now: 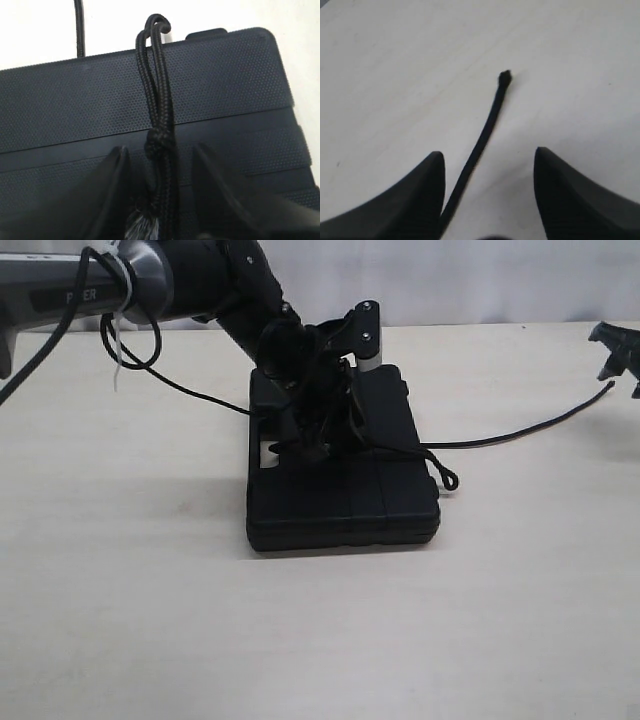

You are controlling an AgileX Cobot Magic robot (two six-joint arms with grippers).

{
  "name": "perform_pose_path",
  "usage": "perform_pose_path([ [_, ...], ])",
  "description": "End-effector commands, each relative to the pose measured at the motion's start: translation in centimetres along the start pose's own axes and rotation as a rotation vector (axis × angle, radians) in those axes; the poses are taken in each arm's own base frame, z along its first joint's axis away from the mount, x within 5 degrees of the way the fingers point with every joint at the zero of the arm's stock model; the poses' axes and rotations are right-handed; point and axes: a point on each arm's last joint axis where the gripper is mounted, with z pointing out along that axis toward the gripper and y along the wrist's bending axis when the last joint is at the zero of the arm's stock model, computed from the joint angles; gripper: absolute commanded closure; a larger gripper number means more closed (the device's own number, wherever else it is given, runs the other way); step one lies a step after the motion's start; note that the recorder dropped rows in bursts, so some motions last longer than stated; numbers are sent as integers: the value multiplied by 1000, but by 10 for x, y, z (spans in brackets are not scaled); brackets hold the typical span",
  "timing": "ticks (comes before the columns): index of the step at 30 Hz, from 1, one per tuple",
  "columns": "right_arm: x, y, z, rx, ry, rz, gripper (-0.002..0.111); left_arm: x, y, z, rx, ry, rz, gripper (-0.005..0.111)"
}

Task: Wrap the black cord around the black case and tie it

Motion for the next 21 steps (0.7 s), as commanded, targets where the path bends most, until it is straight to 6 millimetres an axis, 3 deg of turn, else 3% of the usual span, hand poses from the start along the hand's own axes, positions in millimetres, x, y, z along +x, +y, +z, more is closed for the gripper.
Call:
perform_pose_path([
  [1, -5, -17, 31, -16, -1, 143, 57, -1, 0, 1, 2, -2, 2, 69],
  [12, -8, -20, 82, -48, -80, 206, 58, 1, 0, 1, -5, 11, 12, 69],
  [14, -6, -22, 85, -46, -76, 209, 65, 1, 0, 1, -7, 11, 12, 69],
  [19, -4, -19, 85, -46, -58, 152, 103, 0, 2, 1, -29, 9, 13, 69],
  [21, -3, -14, 83, -51, -50, 97, 104, 0, 3, 1, -36, 8, 13, 69],
])
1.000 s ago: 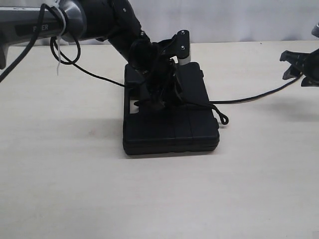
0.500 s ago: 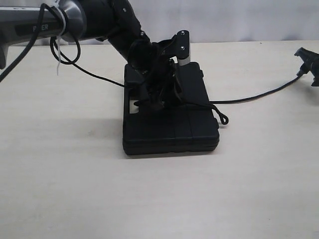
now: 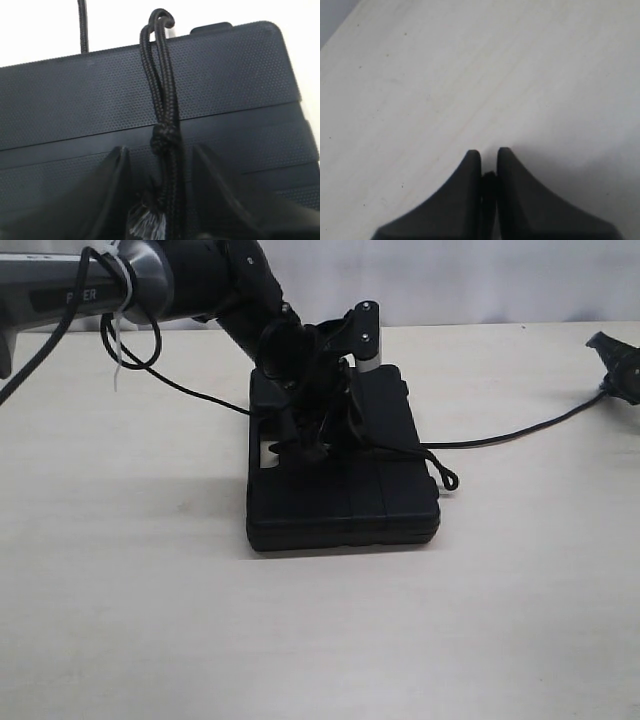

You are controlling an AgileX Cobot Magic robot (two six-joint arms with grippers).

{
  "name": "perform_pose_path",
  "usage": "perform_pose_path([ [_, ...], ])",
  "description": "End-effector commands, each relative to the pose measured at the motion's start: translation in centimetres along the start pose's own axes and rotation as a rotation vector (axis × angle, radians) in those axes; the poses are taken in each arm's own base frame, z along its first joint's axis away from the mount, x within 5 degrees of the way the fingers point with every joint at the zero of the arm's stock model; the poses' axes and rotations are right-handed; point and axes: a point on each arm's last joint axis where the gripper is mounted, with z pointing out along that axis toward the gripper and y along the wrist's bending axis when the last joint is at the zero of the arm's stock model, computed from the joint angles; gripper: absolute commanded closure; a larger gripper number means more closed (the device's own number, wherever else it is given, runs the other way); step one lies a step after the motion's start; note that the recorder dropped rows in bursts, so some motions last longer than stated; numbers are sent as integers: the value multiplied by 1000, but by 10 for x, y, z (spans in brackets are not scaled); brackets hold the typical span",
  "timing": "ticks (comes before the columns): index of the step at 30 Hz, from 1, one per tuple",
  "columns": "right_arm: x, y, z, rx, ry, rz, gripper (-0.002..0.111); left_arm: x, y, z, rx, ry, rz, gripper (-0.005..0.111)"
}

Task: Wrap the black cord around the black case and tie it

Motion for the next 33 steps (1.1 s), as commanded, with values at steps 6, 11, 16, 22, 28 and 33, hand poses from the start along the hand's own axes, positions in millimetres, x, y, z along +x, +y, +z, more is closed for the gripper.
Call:
perform_pose_path([
  [6, 10, 36, -15, -47, 51, -234, 104, 0, 1, 1, -14, -1, 4, 69],
  [11, 12, 88, -48, -130, 27, -452, 104, -1, -4, 1, 39, -4, 64, 69],
  [16, 23, 130, -90, -207, 87, -617, 104, -17, -12, 7, 61, -99, 219, 56],
  [22, 33, 131, -97, -208, 200, -639, 104, -7, -10, 33, -5, 31, 193, 63],
  [28, 36, 130, -99, -210, 241, -665, 104, -5, 0, 32, -109, 56, 40, 107],
  [33, 34, 131, -104, -215, 239, -681, 104, -22, -6, 18, -67, -66, -56, 107],
])
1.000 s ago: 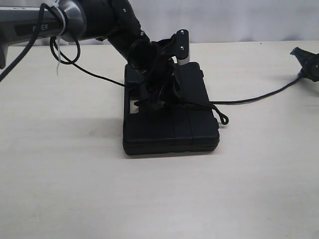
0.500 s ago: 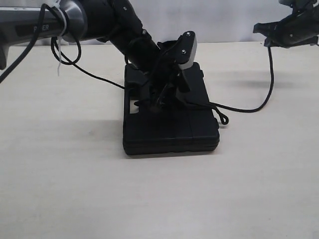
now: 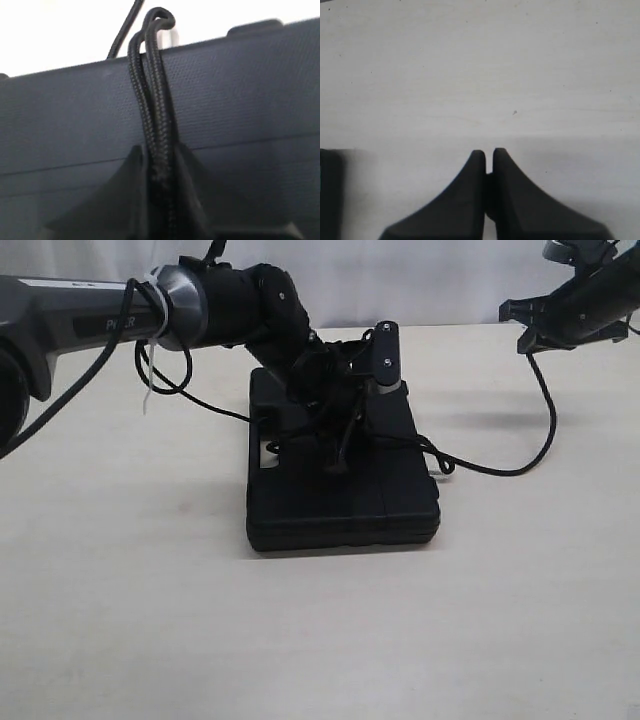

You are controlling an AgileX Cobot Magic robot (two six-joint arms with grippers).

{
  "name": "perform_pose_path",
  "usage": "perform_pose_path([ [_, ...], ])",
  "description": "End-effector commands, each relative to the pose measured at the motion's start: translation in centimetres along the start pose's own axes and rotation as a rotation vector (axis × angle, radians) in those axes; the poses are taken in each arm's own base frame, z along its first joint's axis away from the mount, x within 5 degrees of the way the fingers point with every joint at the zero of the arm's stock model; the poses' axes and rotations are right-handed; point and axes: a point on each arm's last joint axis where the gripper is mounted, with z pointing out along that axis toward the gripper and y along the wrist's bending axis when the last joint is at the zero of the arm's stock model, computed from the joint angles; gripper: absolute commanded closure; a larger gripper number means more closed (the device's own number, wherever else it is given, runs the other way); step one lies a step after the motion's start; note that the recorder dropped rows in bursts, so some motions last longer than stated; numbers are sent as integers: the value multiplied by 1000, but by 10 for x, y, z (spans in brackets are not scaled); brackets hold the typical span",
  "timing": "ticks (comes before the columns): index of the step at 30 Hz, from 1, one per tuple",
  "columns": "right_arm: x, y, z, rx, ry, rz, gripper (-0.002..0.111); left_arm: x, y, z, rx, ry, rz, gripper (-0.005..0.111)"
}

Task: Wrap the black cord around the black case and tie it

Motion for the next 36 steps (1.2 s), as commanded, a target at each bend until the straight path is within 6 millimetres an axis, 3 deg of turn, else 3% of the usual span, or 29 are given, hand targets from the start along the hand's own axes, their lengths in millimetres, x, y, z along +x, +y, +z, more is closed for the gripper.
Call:
perform_pose_path([
  [1, -4, 3, -13, 0, -7, -32, 104, -19, -2, -19, 23, -123, -127, 107],
  [5, -7, 9, -24, -13, -8, -67, 104, -18, 11, -41, -27, -165, -325, 107],
  [9, -12, 21, -46, -87, -37, -172, 104, 4, 31, -57, -79, -194, -534, 107],
  [13, -10, 43, -65, -291, -35, -332, 104, 25, 44, -67, -36, -268, -691, 107],
  [17, 3, 67, -78, -604, 12, -500, 104, 31, 43, -74, 45, -293, -649, 107],
  [20, 8, 76, -73, -644, 21, -487, 104, 31, 42, -74, 60, -297, -632, 107],
  [27, 56, 119, -42, -719, 176, -681, 104, 26, 50, -77, -14, -383, -644, 107],
  [32, 60, 144, -42, -785, 151, -708, 104, 26, 50, -77, -13, -384, -645, 107],
  [36, 53, 150, -41, -784, 74, -640, 104, 18, 41, -73, 56, -378, -605, 107],
])
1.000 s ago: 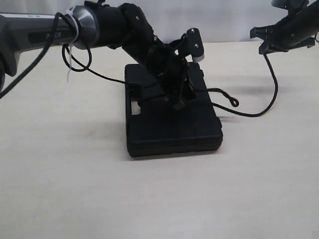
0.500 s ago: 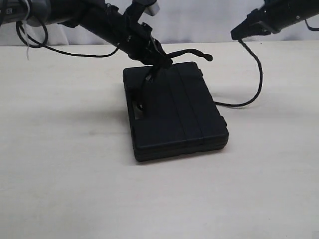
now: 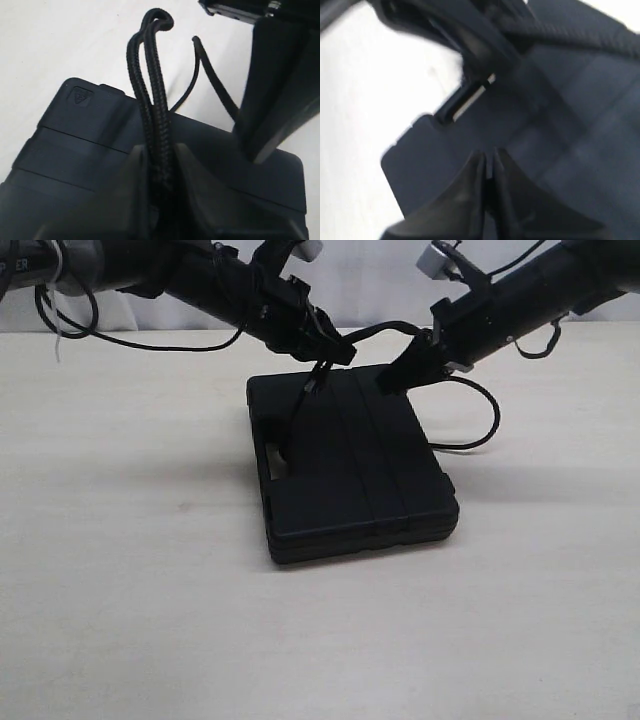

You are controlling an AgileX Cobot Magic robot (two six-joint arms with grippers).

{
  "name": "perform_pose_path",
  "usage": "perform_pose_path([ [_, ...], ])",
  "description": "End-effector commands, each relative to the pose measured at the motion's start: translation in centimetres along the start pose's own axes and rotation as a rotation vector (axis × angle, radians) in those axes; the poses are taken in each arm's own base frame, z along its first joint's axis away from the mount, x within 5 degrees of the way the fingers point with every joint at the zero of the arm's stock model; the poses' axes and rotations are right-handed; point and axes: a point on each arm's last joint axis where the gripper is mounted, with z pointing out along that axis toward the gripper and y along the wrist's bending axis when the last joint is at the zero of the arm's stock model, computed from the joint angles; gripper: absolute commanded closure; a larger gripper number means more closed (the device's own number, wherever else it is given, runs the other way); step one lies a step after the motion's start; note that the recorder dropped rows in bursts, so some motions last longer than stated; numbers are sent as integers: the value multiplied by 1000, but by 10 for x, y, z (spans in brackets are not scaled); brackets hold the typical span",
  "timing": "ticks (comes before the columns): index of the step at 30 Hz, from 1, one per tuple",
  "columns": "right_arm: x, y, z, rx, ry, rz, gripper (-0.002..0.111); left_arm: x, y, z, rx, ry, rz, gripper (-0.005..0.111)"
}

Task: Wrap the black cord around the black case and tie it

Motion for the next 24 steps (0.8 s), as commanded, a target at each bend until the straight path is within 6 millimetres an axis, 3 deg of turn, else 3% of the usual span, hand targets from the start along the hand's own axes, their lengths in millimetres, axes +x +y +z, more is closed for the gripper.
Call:
perform_pose_path([
  [1, -12, 0, 0, 54, -95, 9, 104, -3, -15, 4, 79, 9, 35, 107],
  [13, -16, -15, -2, 211, -147, 47, 104, 1, -34, 16, 135, 89, 214, 107],
  [24, -17, -14, -2, 209, -154, 38, 104, 6, -30, 16, 94, 156, 276, 107],
])
